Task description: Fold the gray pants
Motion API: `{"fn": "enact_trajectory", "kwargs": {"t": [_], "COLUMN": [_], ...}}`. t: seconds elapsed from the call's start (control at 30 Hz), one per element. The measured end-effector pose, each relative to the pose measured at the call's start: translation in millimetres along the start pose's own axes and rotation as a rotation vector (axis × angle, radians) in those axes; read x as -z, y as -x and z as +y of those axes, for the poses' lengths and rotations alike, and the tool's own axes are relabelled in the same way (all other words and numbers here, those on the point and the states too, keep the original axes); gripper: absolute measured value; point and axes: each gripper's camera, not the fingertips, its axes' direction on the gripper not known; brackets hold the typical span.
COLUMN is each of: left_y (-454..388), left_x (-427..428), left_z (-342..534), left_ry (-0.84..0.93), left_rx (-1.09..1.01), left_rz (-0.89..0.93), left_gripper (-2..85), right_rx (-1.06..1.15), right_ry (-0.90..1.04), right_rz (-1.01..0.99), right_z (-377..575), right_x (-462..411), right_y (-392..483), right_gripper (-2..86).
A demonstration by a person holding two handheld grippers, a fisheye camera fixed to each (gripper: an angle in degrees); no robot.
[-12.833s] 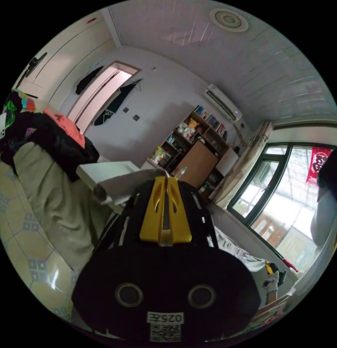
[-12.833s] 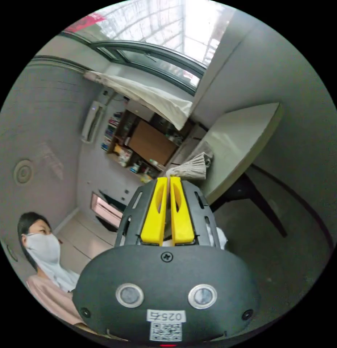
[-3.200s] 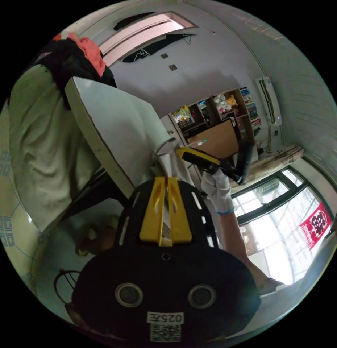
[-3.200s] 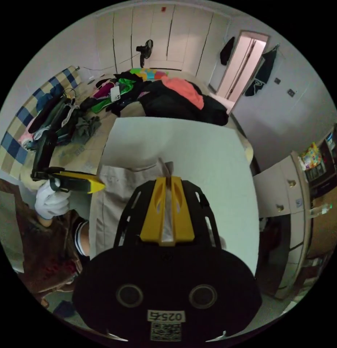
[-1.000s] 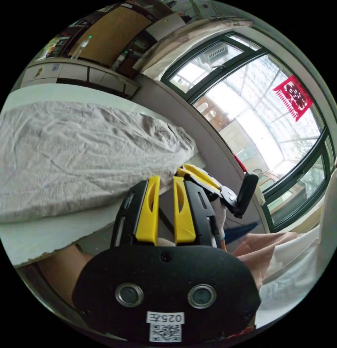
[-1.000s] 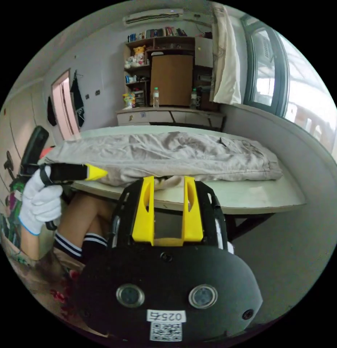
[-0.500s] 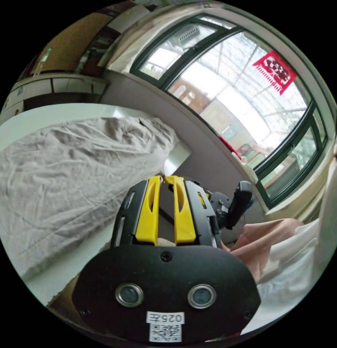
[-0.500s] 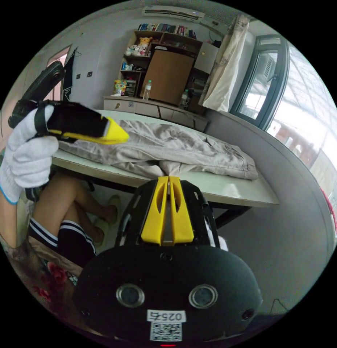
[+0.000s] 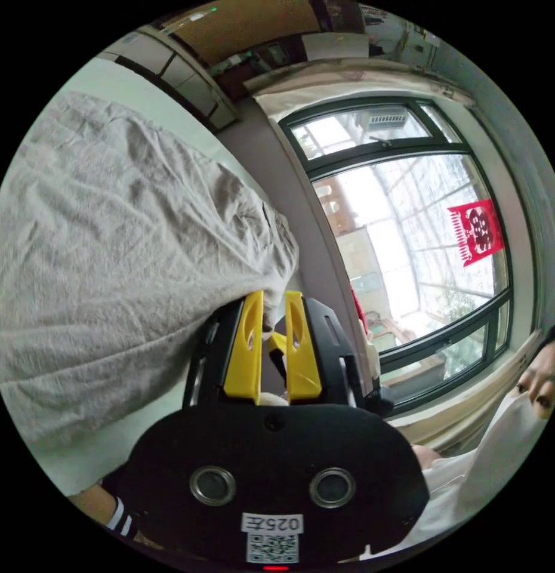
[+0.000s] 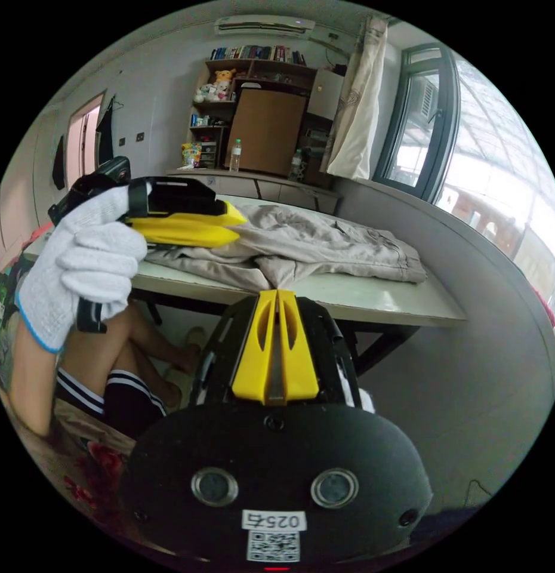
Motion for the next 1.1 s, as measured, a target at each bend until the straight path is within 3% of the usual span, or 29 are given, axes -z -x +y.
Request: {"fn": "enact_trajectory", "kwargs": {"t": [0.17,0.37,0.53,0.63,0.9,1.1], "left_y": [2.5,-24.2,-71.5,-90.5,-122.8,-121.6], "left_x": [-2.7,-20.9,-56.7,-83.9,-139.6,-165.7], "left_z": [-2.5,23.4,66.9,82.5,137.4,161.6], "left_ry": [-0.007,0.104,0.219,0.307,0.407,0.397], "left_rx": [-0.030,-0.171,-0.515,-0.731,-1.127,-1.227], "left_rz": [-0.025,-0.036,-0.390,-0.520,-0.862,-1.024], "left_gripper": [-1.1,0.9,3.3,2.6,5.0,3.7], "right_rx": [-0.011,0.003,0.081,0.086,-0.039,-0.054], "right_ry": [-0.025,-0.025,0.098,0.048,0.046,0.046], "right_rz": [-0.030,-0.050,-0.021,0.002,-0.021,-0.036], "right_z": [0.3,-30.1,-50.0,-43.6,-13.7,-7.1], "right_x": [3.0,0.9,-37.6,-29.3,-30.8,-39.6], "right_y": [0.6,2.9,13.1,17.4,2.3,0.4], "right_gripper": [0.8,8.7,8.4,0.2,-0.9,-0.9]}}
